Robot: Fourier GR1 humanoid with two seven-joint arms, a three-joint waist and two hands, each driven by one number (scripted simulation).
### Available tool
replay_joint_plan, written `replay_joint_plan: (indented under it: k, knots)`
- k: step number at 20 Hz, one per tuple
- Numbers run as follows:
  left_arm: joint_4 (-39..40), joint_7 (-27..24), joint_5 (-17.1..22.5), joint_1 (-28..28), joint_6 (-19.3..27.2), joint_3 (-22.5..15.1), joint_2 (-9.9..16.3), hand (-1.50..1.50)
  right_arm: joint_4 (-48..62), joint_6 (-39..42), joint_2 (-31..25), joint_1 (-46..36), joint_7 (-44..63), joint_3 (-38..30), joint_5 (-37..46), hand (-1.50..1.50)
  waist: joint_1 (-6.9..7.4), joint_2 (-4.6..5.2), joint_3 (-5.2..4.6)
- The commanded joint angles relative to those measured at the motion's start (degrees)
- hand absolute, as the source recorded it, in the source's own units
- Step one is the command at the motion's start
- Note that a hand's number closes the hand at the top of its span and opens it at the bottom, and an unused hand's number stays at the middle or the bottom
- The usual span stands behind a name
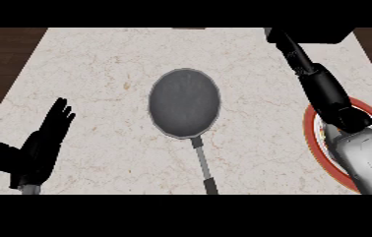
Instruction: Pick the tomato from the plate and place it in the pan
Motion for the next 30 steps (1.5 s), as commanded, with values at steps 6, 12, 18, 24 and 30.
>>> replay_joint_plan:
  k: [6, 12, 18, 24, 30]
  knots:
    - [0.1, -1.4, -10.2, 2.2, 3.4, -0.7, 6.8, 0.00, 12.5, -20.4, 0.8, 5.2, 4.3, -26.7, -9.5, -1.50, -5.55, 0.14, -0.29]
    - [-0.3, 1.4, -11.1, 2.9, 4.3, -2.9, 5.6, 0.00, 19.6, -37.3, -0.5, 18.1, 17.9, -32.0, -5.0, -1.50, -7.37, -0.76, -1.07]
    - [-2.1, 3.8, -15.5, 0.5, 5.9, -7.0, 3.8, 0.00, 11.4, -32.7, -13.7, 28.7, 35.1, -21.1, 5.5, -1.50, -3.92, -0.51, -1.31]
    - [-3.8, 5.0, -16.3, 1.7, 5.3, -7.8, 3.1, 0.00, -0.5, -17.6, -24.6, 31.5, 47.6, -21.9, 0.3, -1.50, -2.58, -0.61, -1.15]
    - [-1.3, 7.3, -18.6, -3.1, 4.9, -7.3, 1.9, 0.00, -4.0, -7.8, -26.8, 25.0, 55.6, -20.5, -3.7, -1.50, -1.88, -0.29, -1.06]
